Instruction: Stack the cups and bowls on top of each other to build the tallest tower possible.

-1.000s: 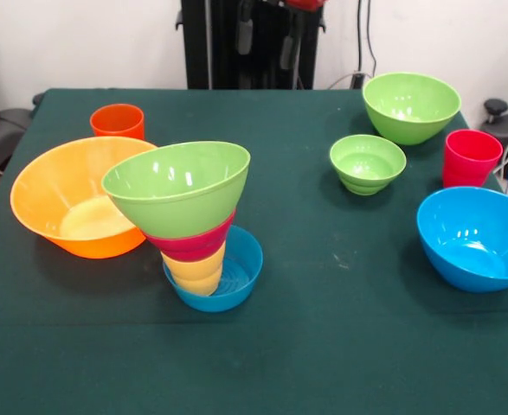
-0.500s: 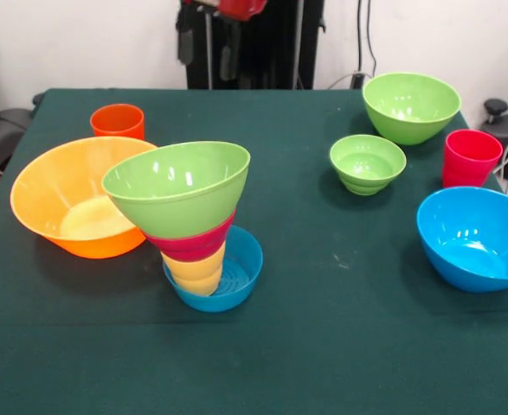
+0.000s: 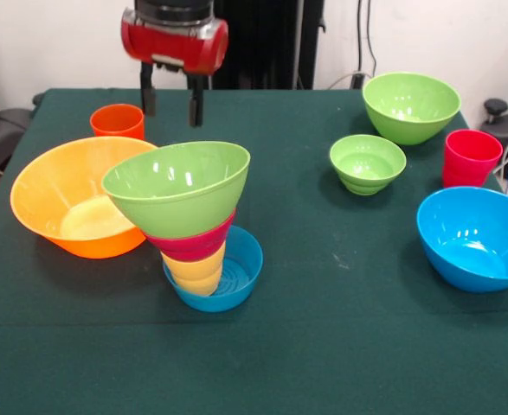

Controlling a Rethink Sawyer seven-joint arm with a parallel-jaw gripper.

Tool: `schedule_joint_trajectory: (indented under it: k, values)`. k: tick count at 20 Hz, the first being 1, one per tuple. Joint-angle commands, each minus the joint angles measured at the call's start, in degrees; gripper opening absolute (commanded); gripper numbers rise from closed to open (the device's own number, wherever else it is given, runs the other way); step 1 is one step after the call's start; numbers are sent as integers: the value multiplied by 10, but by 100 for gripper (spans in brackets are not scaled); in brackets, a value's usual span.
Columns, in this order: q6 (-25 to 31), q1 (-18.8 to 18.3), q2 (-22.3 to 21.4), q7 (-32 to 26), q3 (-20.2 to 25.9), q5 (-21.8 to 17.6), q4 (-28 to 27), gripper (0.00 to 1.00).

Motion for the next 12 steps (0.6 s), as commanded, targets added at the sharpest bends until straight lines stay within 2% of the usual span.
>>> schedule_joint_trajectory:
  k: [1, 5, 12]
  values:
    - [-9, -59, 80, -283, 148, -87, 32, 100]
    - [8, -58, 86, -281, 152, -118, 25, 100]
    - [43, -64, 75, -268, 163, -103, 41, 100]
